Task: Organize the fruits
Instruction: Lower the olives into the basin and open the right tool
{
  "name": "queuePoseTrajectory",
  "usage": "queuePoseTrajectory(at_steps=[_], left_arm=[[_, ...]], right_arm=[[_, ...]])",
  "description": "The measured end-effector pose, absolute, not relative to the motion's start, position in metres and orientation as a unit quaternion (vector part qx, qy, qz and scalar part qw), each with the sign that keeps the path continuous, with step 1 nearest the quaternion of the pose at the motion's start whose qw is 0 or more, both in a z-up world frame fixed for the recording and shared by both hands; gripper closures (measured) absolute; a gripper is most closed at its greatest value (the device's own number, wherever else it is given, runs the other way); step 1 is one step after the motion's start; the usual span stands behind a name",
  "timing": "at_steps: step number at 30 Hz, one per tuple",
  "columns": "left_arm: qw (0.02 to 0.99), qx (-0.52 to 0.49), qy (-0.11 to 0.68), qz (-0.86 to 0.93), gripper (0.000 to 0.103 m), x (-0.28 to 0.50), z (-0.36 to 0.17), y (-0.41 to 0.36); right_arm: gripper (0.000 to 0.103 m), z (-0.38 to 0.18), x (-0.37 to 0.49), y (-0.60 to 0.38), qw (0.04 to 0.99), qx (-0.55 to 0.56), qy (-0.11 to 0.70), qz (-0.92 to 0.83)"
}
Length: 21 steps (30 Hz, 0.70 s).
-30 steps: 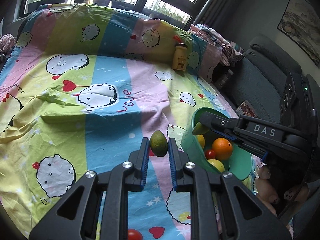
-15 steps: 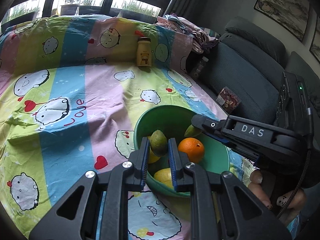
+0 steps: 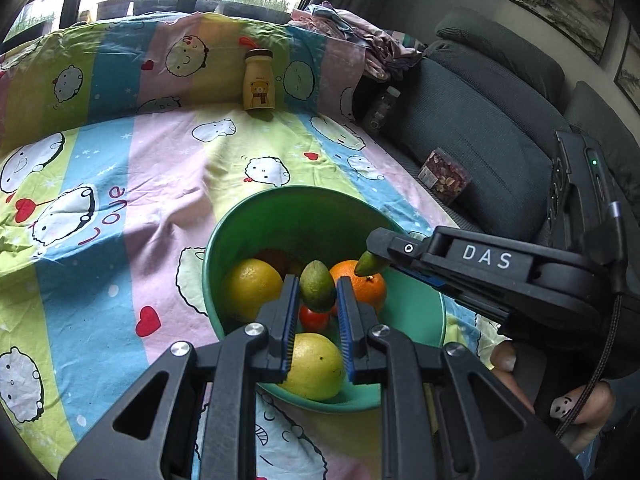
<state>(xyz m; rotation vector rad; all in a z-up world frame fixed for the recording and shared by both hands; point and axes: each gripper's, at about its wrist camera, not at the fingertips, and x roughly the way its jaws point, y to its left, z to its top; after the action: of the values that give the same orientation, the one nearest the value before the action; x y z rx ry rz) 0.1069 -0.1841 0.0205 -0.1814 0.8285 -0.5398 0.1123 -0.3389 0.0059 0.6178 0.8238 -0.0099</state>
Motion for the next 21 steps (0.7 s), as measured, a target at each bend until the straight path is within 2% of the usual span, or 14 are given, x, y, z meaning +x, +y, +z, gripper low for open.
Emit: queuePoseTrajectory(at_steps=[21], left_arm=[[0.861,-0.079,0.427,-0.267,0.085,0.117,0.001,-0.198]], right_arm=[[0.082,-0.001,0.116,-0.343,0.866,0.277,0.415,-0.038]])
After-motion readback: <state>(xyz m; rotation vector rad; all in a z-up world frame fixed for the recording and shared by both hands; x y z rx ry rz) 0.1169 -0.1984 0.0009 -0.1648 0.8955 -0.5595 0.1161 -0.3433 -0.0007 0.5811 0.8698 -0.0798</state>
